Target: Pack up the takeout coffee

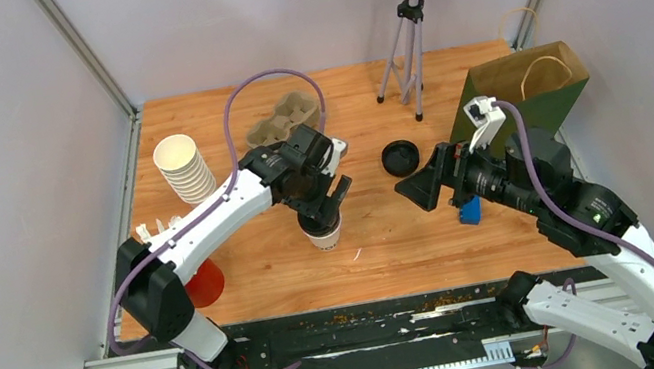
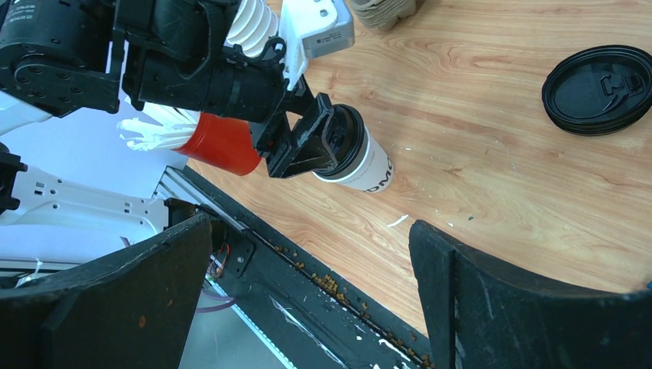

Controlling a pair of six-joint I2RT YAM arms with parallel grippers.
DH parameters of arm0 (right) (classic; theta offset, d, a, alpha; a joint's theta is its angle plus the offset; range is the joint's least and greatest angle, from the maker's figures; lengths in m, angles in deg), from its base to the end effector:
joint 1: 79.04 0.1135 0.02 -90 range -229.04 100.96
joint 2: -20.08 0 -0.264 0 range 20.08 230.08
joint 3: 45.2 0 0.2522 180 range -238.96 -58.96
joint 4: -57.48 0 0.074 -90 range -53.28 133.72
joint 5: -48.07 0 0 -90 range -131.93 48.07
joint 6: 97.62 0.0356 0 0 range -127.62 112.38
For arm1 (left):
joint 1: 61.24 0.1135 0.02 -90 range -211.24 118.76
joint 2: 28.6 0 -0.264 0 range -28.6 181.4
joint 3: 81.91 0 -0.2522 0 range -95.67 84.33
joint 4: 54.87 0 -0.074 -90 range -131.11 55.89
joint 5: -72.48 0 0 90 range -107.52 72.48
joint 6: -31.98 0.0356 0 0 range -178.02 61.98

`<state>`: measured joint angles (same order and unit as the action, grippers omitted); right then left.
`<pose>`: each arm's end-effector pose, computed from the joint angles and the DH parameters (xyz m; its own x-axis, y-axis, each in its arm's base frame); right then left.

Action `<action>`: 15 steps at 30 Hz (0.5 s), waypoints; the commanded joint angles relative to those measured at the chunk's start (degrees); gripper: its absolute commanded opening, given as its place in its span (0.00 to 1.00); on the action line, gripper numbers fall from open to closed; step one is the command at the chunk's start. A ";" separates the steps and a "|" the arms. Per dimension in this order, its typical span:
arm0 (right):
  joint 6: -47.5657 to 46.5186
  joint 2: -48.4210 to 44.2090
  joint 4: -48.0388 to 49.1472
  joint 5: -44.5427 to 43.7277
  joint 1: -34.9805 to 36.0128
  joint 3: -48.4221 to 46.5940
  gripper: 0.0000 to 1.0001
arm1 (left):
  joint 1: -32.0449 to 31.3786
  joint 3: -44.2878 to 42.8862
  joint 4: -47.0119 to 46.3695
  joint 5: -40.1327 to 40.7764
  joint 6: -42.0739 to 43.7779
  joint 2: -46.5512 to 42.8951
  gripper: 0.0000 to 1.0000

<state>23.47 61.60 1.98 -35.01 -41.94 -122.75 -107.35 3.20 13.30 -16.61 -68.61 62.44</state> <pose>0.1006 0.0815 0.4004 -0.5837 0.2013 -0.7867 -0.4531 0.7232 0.5212 0.2250 -0.2330 0.2956 -0.7457 0.5101 -0.4286 0.5888 0.8056 -0.0656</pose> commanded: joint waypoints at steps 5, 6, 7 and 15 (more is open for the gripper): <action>-1.54 -0.22 1.43 -0.55 0.25 -0.28 1.00 | -0.56 -0.56 -0.69 -0.43 0.31 1.14 0.89; -1.55 -0.17 1.40 -0.55 0.32 -0.30 1.00 | -0.56 -0.69 -0.51 -0.39 0.43 1.22 0.89; -1.57 -0.13 1.39 -0.51 0.31 -0.29 1.00 | -0.56 -0.90 -0.20 -0.30 0.54 1.30 0.90; -1.52 -0.21 1.83 -0.55 0.32 -0.20 1.00 | -0.52 -1.27 1.04 -0.14 0.89 1.98 0.95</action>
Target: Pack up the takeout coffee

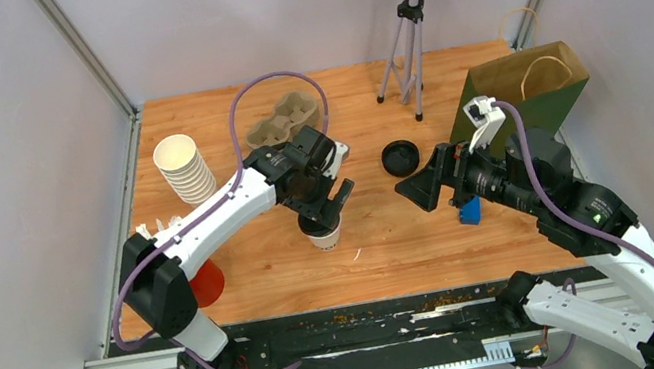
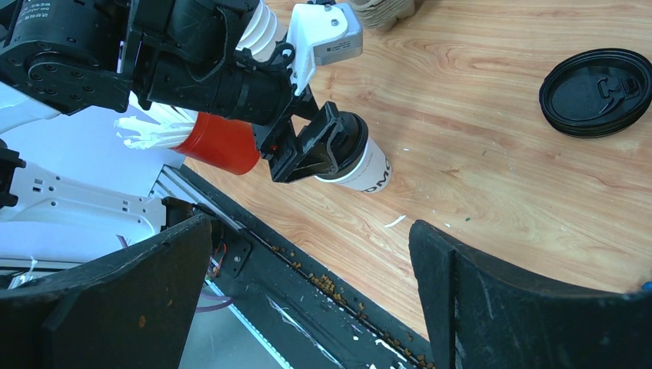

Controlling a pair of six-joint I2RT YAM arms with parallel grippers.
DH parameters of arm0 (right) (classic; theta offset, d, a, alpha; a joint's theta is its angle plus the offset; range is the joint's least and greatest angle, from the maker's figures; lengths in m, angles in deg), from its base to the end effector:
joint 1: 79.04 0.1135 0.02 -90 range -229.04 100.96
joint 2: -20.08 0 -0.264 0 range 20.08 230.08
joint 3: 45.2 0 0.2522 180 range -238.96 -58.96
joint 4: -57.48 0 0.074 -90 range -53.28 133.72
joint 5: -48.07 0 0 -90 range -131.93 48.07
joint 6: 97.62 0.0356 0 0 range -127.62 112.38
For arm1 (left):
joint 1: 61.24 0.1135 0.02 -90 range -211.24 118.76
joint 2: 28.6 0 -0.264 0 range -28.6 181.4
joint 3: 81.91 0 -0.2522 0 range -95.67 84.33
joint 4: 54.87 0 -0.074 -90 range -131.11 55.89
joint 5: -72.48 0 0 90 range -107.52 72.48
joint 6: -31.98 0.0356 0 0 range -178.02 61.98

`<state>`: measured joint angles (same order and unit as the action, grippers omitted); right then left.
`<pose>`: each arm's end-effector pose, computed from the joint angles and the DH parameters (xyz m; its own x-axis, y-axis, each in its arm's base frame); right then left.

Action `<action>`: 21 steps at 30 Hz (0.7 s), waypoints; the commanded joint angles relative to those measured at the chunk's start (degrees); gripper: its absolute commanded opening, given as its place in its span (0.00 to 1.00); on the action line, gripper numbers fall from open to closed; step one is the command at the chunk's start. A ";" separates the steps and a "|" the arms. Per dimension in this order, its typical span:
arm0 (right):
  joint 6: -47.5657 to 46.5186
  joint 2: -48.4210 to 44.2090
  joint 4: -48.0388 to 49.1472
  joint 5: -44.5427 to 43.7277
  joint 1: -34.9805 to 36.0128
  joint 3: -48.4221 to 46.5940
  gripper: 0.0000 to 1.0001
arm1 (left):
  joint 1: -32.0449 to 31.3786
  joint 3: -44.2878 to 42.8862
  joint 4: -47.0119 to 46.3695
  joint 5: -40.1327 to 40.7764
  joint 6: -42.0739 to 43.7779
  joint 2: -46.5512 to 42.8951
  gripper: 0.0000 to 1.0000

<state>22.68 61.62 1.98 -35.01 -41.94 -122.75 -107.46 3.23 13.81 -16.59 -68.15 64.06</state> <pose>0.1007 0.0815 0.4004 -0.5776 0.1911 -0.7936 -0.4610 0.7260 0.5103 0.2274 -0.2364 0.2864 -0.7507 0.5292 -0.3955 0.5947 0.8021 -0.0555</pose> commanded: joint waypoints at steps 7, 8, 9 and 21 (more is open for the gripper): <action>-0.56 -0.41 1.98 -0.34 0.33 0.57 1.00 | -0.54 -2.49 -0.59 -2.89 -0.08 -2.29 0.97; -0.47 -0.36 2.20 -0.06 0.33 0.71 1.00 | -0.54 -2.94 -0.88 -3.51 -0.29 -2.95 0.97; -0.38 -0.32 2.45 0.14 0.29 0.89 1.00 | -0.54 -3.40 -1.25 -4.15 -0.54 -3.77 0.97; 5.92 5.89 11.66 5.59 0.62 5.63 0.94 | 1.11 -2.30 -5.31 8.18 -4.07 -15.19 0.98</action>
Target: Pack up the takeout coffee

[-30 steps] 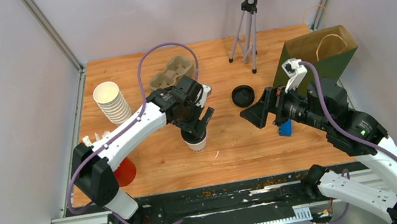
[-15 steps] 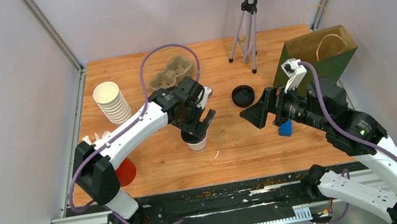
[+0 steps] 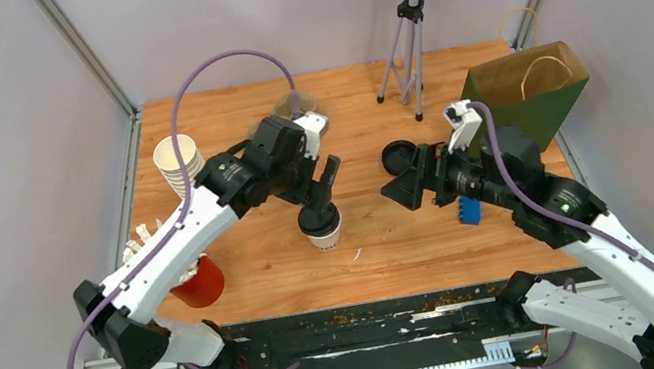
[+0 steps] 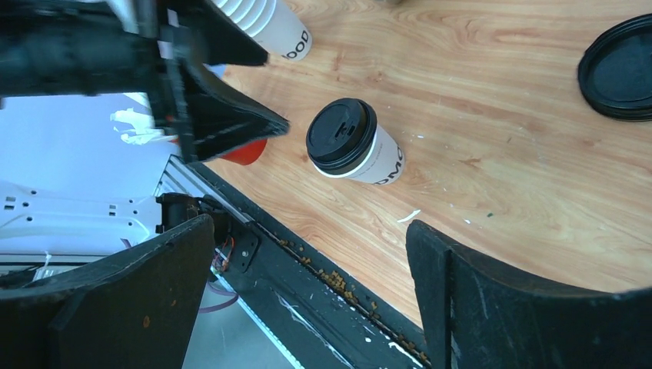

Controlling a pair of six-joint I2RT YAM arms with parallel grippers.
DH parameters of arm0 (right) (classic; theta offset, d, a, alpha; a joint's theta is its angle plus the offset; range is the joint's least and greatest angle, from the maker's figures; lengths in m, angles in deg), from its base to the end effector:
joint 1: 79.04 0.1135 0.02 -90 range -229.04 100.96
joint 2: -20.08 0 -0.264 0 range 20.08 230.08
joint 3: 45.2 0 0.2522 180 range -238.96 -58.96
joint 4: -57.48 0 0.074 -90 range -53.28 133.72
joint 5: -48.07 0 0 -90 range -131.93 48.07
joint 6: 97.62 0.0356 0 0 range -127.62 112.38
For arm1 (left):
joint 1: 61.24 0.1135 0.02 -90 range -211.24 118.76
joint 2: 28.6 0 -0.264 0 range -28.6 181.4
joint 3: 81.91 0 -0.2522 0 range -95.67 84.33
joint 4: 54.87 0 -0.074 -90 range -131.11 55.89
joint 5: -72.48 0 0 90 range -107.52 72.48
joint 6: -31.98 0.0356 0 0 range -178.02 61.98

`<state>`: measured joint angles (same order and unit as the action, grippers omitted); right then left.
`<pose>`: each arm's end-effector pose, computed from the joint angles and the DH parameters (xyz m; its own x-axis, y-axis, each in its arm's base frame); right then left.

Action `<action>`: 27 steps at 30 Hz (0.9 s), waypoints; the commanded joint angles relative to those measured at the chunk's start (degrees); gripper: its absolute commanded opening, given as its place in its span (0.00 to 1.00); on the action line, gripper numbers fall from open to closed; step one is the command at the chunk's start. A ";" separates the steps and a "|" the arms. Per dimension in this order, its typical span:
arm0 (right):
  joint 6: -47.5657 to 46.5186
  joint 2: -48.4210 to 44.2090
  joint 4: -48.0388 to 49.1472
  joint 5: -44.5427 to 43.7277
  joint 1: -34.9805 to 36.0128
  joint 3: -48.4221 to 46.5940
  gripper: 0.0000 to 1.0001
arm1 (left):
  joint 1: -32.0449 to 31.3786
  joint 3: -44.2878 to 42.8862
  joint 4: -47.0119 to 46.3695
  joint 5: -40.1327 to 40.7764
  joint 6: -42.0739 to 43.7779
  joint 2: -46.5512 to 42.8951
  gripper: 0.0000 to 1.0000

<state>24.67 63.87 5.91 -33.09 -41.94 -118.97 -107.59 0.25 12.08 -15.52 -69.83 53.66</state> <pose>0.1159 0.0945 0.3820 -0.6274 0.1873 -0.7558 -0.4434 0.7119 0.5445 0.2051 -0.2132 0.3572 -0.6727 0.4089 -0.6167 0.5827 0.8063 -0.1011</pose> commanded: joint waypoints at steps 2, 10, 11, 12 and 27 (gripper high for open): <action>4.28 7.26 9.44 3.80 1.68 1.52 0.92 | 3.86 2.84 -5.79 4.86 -3.46 -6.58 0.99; 3.37 25.22 12.74 1.30 7.43 -4.84 0.84 | 13.11 11.46 -12.89 -7.94 -7.91 -7.79 0.91; 3.15 27.41 12.45 1.12 7.97 -5.60 0.83 | 13.66 12.25 -13.15 -7.94 -8.09 -7.89 0.90; 2.89 29.15 12.33 0.74 8.39 -6.23 0.83 | 14.15 13.03 -13.43 -8.13 -8.09 -8.00 0.89; 0.44 43.60 12.36 2.45 9.48 -9.22 0.71 | 18.05 20.32 -16.84 -17.05 -5.91 -6.27 0.73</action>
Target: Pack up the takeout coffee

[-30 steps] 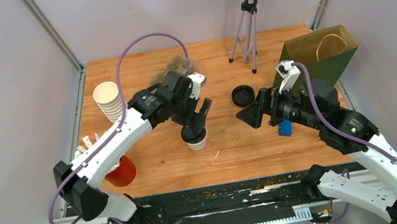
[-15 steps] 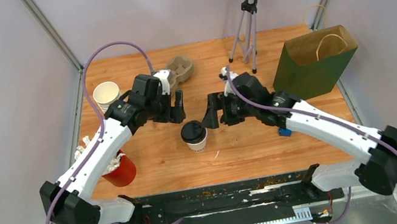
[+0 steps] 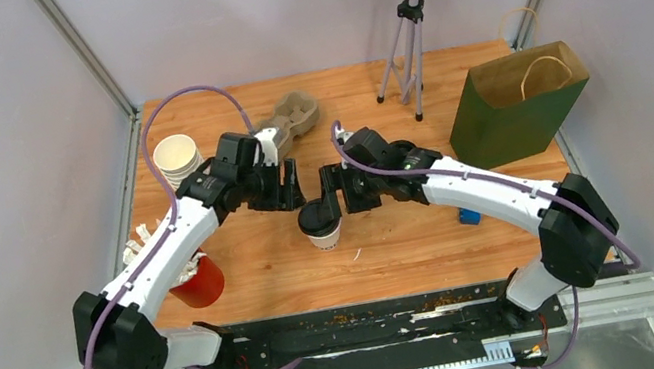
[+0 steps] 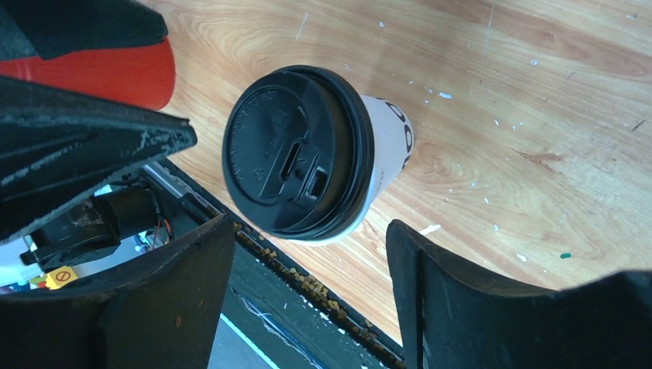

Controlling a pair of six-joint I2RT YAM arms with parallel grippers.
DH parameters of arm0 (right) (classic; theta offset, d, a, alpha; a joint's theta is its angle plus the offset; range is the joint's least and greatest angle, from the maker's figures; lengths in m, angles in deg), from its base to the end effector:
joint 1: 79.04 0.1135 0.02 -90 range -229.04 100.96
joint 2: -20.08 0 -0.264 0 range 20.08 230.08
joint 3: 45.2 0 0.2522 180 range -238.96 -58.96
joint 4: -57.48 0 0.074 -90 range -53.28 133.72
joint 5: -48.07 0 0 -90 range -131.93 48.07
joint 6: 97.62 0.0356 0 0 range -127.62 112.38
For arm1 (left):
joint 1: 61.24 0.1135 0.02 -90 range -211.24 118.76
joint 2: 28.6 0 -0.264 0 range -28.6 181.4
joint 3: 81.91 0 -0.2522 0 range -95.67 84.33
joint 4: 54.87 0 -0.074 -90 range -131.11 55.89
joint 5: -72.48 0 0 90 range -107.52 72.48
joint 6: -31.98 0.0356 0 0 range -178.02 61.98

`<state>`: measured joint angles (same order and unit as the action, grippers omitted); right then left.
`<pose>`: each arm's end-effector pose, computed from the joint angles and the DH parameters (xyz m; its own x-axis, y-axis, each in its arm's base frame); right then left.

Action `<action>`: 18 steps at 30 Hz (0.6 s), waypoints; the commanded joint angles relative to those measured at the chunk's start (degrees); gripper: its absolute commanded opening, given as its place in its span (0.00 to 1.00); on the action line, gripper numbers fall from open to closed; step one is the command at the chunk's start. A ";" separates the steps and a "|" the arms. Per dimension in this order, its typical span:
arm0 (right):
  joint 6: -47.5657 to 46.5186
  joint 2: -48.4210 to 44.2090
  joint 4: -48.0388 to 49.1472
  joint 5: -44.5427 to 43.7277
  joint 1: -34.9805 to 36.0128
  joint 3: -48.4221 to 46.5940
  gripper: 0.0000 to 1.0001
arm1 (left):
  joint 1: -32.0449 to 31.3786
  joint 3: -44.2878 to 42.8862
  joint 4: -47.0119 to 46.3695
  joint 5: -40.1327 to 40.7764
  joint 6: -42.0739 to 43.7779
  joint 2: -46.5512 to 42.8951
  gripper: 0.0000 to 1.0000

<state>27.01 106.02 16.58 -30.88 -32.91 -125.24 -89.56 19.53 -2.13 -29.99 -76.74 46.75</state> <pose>0.2215 0.2403 0.2715 -0.8694 -0.0996 -0.4839 -0.3699 0.7805 0.5040 0.2390 -0.1375 0.3003 -0.8225 0.0873 -0.5620 0.3406 0.8669 -0.3639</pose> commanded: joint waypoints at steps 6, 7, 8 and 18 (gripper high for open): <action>-2.86 3.01 0.62 -0.60 0.41 -3.55 0.69 | 0.01 1.68 -3.18 -5.59 2.96 2.94 0.68; -2.82 3.06 0.74 -0.51 0.38 -3.39 0.67 | 0.01 1.75 -3.10 -6.38 3.22 3.27 0.67; -2.78 3.02 0.83 -0.40 0.42 -3.15 0.66 | 0.01 1.84 -3.19 -7.14 3.44 3.57 0.66; -3.28 1.86 0.13 -0.28 0.45 -1.19 0.53 | 0.01 3.85 -4.24 -10.69 4.44 3.68 0.64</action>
<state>24.95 109.03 16.49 -30.92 -32.78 -126.12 -89.60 22.81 -4.09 -37.75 -73.94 50.84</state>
